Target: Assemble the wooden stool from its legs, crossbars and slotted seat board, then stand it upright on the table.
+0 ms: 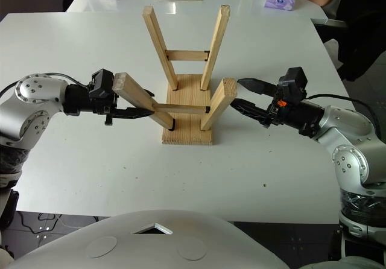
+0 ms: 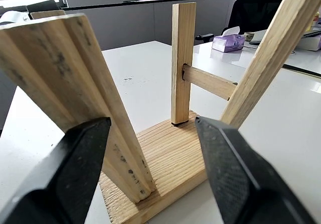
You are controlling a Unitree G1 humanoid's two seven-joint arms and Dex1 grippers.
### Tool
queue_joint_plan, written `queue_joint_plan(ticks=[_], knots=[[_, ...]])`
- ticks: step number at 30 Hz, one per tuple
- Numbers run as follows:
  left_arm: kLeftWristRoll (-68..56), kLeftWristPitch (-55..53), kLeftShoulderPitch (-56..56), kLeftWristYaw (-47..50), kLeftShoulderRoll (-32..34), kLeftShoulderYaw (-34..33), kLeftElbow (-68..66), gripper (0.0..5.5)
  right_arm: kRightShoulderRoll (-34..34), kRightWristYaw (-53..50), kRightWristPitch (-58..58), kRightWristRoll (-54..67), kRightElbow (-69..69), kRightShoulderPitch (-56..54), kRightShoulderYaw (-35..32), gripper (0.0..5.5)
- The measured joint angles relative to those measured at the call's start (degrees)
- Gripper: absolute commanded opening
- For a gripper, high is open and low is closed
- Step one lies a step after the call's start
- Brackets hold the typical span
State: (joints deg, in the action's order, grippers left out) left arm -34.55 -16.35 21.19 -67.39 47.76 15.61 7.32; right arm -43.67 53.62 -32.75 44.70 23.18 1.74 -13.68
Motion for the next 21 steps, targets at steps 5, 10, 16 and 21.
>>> queue_joint_plan(ticks=[5, 10, 16, 21], knots=[[1.16, 2.18, 0.9, -0.42, -0.52, 0.94, -1.23, 2.05, 0.4, 0.0, 0.01, -0.71, -0.73, 0.0, 0.21, 3.11], [2.95, 3.79, 1.56, -0.01, -0.8, 2.34, -0.69, 2.05, 1.05, -0.65, 0.02, -1.78, -1.53, -0.19, 0.42, 3.11], [4.75, 1.0, 2.35, 4.87, -2.17, 3.13, 1.54, 2.05, 3.57, -5.98, -0.03, -2.79, -1.92, -0.61, -0.11, 3.11], [5.3, -8.4, 3.23, 13.46, -5.42, 3.61, 5.84, 2.05, 7.6, -16.01, -1.01, -2.39, -2.0, -4.76, -2.87, 3.11]])
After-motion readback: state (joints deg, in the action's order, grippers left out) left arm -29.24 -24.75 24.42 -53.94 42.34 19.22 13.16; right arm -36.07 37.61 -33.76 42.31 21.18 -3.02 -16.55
